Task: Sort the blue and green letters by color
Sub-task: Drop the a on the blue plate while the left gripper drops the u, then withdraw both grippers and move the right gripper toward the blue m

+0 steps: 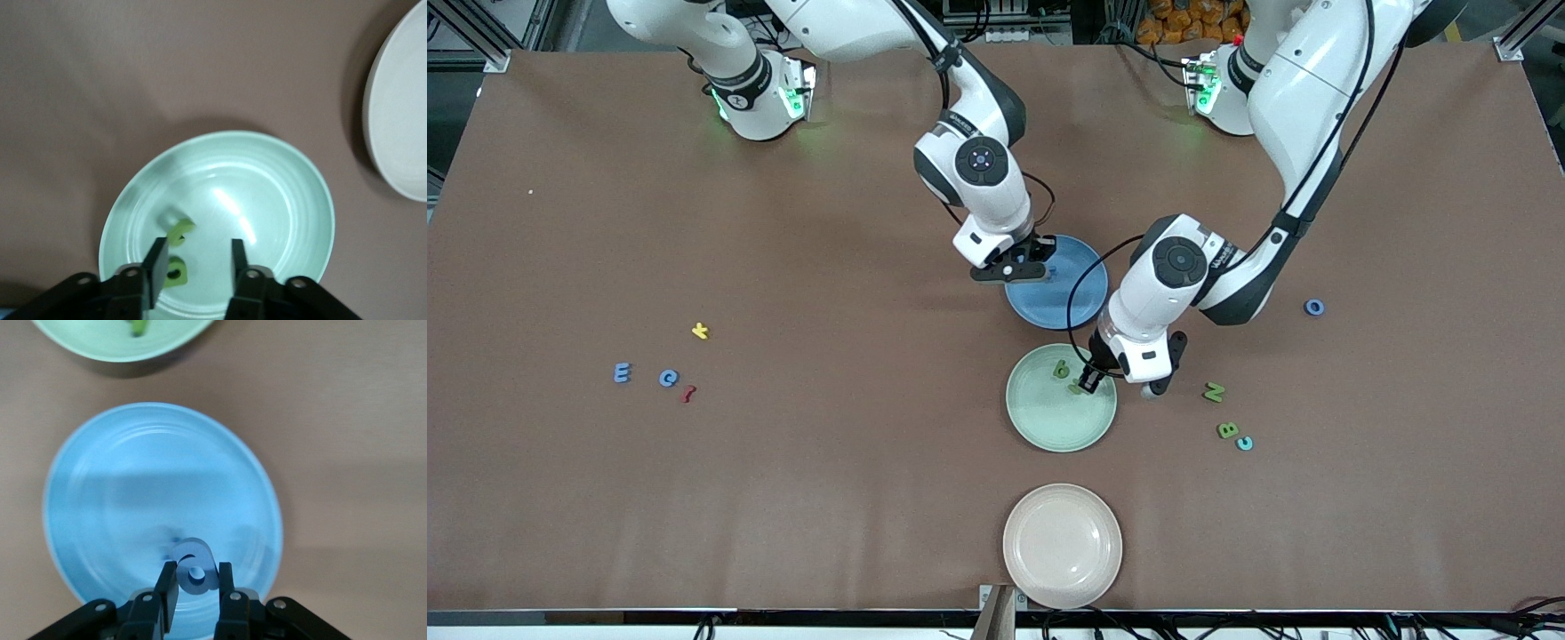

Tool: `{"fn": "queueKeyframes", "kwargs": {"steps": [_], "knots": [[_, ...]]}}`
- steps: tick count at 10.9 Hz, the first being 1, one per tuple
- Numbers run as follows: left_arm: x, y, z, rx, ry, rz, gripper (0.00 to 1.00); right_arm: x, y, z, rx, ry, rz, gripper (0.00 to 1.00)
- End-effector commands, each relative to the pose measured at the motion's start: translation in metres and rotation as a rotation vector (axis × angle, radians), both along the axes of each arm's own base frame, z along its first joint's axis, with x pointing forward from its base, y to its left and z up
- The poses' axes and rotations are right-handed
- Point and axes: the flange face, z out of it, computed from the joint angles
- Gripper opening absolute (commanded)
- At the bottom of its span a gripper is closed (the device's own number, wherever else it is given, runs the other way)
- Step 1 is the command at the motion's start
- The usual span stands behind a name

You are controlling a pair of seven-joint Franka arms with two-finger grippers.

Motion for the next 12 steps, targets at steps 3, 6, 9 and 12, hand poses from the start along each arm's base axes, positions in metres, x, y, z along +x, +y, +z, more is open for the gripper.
{"fn": "queueKeyframes", "kwargs": {"steps": [3, 6, 9, 12], "knots": [[0.03, 0.044, 0.002, 0.079, -0.057, -0.029, 1.0, -0.004, 0.019, 0.004, 0.066, 0.021, -0.074, 1.0], [0.038, 0.084, -0.013, 0.165, -0.003, -0.082, 1.0, 0.008, 0.006, 0.01, 0.056, 0.026, -0.082, 1.0], [0.046, 0.139, -0.008, 0.19, 0.029, -0.018, 1.0, 0.042, -0.043, 0.029, 0.005, 0.085, -0.141, 1.0], [0.053, 0.183, -0.008, 0.2, 0.038, 0.016, 1.0, 0.082, -0.1, 0.053, -0.028, 0.112, -0.15, 1.0]]}}
